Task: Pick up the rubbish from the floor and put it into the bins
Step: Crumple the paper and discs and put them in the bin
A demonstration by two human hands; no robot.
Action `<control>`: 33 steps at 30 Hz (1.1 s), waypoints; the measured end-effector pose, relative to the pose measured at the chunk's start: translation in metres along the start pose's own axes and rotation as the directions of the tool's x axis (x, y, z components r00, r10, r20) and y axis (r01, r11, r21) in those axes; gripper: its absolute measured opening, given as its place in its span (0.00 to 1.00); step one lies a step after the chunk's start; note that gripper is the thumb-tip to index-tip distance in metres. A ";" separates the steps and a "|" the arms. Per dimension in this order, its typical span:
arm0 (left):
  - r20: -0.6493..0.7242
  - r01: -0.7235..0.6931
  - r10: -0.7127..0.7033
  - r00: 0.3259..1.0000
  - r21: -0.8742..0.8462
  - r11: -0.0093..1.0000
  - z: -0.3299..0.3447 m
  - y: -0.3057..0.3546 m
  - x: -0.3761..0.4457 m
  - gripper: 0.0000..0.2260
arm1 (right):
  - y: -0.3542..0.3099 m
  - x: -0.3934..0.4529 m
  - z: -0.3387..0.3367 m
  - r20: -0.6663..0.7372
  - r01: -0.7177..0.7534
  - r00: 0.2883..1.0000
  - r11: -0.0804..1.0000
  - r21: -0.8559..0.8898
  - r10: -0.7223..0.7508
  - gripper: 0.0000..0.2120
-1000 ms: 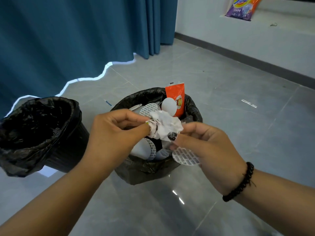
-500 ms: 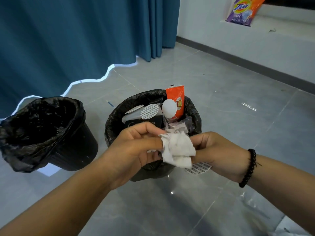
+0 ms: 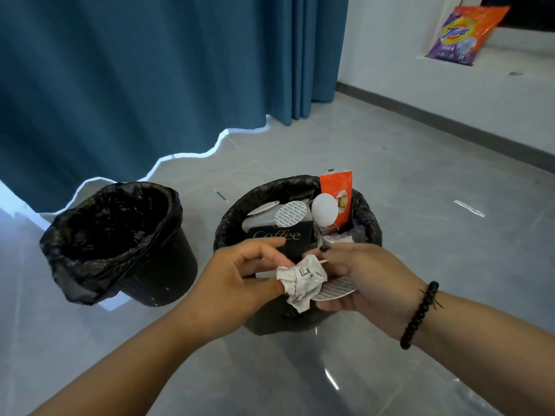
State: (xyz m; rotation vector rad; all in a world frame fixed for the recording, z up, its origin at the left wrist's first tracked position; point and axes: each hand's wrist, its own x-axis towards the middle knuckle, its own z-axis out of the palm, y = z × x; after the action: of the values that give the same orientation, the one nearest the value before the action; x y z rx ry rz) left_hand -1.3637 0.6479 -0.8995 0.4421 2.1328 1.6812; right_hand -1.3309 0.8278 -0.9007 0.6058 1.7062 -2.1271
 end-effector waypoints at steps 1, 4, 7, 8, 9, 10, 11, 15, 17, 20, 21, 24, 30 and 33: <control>-0.002 0.014 -0.014 1.000 -0.042 0.999 -0.003 -0.001 0.000 0.07 | 0.000 0.000 0.004 0.008 0.026 1.000 1.000 -0.005 -0.026 0.08; -0.028 0.036 -0.038 0.999 -0.067 0.997 -0.009 -0.005 0.002 0.07 | 0.004 0.004 0.015 0.008 0.085 0.996 0.992 -0.099 -0.085 0.09; -0.065 0.036 -0.039 0.997 -0.038 0.999 -0.015 -0.004 0.003 0.07 | 0.002 0.005 0.020 0.041 0.123 0.992 0.979 -0.159 -0.118 0.15; -0.074 0.042 -0.045 0.996 -0.047 0.998 -0.016 -0.003 0.004 0.06 | 0.001 0.005 0.021 0.053 0.140 0.990 0.975 -0.172 -0.133 0.15; -0.080 0.047 -0.051 0.995 -0.058 0.997 -0.018 -0.001 0.006 0.06 | -0.001 0.005 0.021 0.061 0.165 0.986 0.967 -0.193 -0.156 0.15; -0.087 0.050 -0.056 0.995 -0.069 0.996 -0.019 0.001 0.008 0.06 | -0.003 0.005 0.020 0.065 0.191 0.981 0.958 -0.212 -0.181 0.13; -0.099 0.053 -0.061 0.993 -0.081 0.995 -0.019 0.003 0.010 0.07 | -0.004 0.005 0.020 0.067 0.216 0.976 0.950 -0.224 -0.206 0.12; -0.166 0.052 -0.072 0.984 -0.121 0.991 -0.016 0.005 0.015 0.06 | -0.007 0.005 0.015 0.058 0.297 0.954 0.916 -0.271 -0.293 0.09; -0.160 0.066 -0.084 0.984 -0.114 0.991 -0.013 0.003 0.014 0.06 | -0.005 0.004 0.012 0.057 0.306 0.951 0.900 -0.312 -0.304 0.07; -0.108 0.083 -0.095 0.990 -0.109 0.991 -0.008 0.000 0.012 0.06 | -0.003 0.002 0.007 0.085 0.302 0.953 0.878 -0.371 -0.292 0.06; -0.088 0.084 -0.093 0.992 -0.102 0.991 -0.008 0.001 0.013 0.08 | -0.004 0.003 0.003 0.080 0.311 0.949 0.874 -0.374 -0.304 0.07; -0.130 0.054 -0.057 0.990 -0.025 0.998 -0.016 -0.004 0.020 0.14 | -0.018 0.009 -0.019 -0.098 0.356 0.911 0.885 -0.299 -0.400 0.08; -0.448 0.181 -0.046 0.893 0.262 0.948 -0.039 -0.035 0.026 0.15 | -0.047 0.028 -0.063 -0.348 0.404 0.701 0.749 -0.525 -0.622 0.13; -0.464 0.280 -0.102 0.880 0.335 0.899 -0.039 -0.046 0.028 0.19 | -0.038 0.043 -0.063 -0.283 0.254 0.745 0.649 -0.717 -0.604 0.14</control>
State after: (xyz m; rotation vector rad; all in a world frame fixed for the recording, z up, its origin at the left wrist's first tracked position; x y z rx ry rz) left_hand -1.4075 0.6173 -0.9397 -0.0670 2.7545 1.3210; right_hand -1.3800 0.8976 -0.9042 0.5880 2.9760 -1.4835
